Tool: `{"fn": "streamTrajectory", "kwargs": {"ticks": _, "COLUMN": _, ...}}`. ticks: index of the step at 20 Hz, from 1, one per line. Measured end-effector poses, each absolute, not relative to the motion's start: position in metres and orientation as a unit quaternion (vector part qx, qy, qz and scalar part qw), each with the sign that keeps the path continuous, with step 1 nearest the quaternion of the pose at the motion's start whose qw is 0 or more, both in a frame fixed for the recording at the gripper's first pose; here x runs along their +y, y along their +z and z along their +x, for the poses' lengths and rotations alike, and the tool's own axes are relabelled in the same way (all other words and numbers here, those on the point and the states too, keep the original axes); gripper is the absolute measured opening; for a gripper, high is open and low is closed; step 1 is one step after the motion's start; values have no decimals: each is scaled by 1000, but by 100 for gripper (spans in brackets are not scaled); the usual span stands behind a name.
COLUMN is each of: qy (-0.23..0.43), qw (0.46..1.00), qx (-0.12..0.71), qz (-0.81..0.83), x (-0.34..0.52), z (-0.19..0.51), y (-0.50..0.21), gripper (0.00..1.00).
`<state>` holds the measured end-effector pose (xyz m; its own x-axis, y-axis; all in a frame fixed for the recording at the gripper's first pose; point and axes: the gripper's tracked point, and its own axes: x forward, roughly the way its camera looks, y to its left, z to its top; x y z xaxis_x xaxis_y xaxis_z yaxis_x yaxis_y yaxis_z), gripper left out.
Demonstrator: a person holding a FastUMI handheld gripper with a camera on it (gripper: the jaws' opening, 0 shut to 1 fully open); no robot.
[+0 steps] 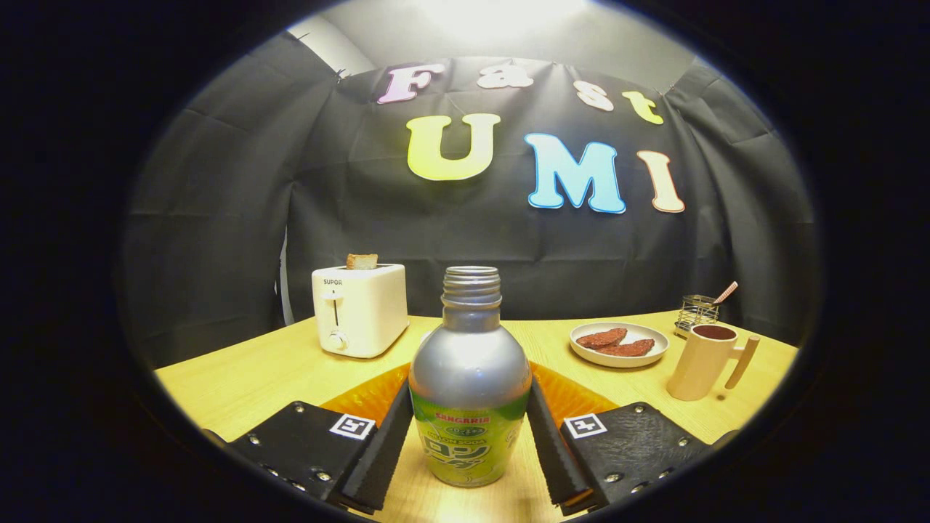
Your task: Take the bottle from table, then pour the juice into the cup, finally place the bottle on the coaster
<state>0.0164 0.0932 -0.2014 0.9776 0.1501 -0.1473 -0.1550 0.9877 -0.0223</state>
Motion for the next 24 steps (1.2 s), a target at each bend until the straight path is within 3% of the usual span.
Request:
{"fn": "streamTrajectory", "kwargs": {"ticks": 11, "qy": 18, "qw": 996, "qx": 38, "qz": 75, "x": 26, "z": 46, "y": -146, "gripper": 78}}
{"fn": "streamTrajectory", "kwargs": {"ticks": 24, "qy": -20, "qw": 955, "qx": 49, "qz": 291, "x": -50, "z": 99, "y": -150, "gripper": 78}}
